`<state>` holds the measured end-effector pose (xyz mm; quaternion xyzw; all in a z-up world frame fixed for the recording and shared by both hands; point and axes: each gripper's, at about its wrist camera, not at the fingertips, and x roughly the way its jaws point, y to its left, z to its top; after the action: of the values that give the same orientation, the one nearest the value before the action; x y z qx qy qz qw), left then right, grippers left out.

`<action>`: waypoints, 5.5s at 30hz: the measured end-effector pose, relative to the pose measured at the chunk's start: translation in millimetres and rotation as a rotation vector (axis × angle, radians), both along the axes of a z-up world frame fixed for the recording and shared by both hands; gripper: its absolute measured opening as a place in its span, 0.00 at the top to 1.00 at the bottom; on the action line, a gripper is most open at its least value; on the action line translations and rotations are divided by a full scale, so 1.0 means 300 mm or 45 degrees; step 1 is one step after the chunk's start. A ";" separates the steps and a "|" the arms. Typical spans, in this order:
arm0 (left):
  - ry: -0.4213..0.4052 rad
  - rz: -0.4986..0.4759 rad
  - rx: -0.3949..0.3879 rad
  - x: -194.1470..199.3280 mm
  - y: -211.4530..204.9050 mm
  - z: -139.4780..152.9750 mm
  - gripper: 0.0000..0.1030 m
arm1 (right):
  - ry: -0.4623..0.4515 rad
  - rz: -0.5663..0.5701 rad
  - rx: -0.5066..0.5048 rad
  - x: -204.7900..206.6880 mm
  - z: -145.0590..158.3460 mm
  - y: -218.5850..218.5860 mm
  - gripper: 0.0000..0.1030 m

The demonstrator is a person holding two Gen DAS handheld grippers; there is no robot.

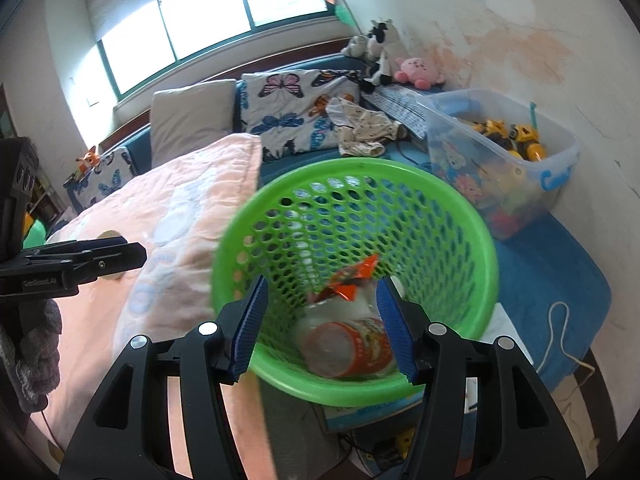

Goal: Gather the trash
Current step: 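Grasp the white paper cup with the left tool, then grasp the clear round lid with the right tool while the left tool holds the white cup, then carry the clear lid over the green basket and open the right tool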

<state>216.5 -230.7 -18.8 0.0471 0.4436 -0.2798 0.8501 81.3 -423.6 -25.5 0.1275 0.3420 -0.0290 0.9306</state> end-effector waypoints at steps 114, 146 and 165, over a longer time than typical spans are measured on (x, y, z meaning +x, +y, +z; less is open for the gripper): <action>-0.063 0.377 -0.222 0.057 0.692 -0.003 0.20 | 0.080 0.434 -0.117 0.481 -0.053 0.583 0.14; -0.058 0.099 -0.194 -0.041 0.268 0.039 0.20 | 0.056 0.063 -0.056 0.150 -0.026 0.112 0.15; -0.010 0.007 -0.183 -0.003 0.086 0.030 0.20 | 0.126 -0.108 -0.021 0.150 -0.091 -0.082 0.10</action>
<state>215.5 -205.0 -9.8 -0.0143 0.4192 -0.3086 0.8538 126.3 -448.1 -52.7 0.1324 0.3816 -0.0775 0.9115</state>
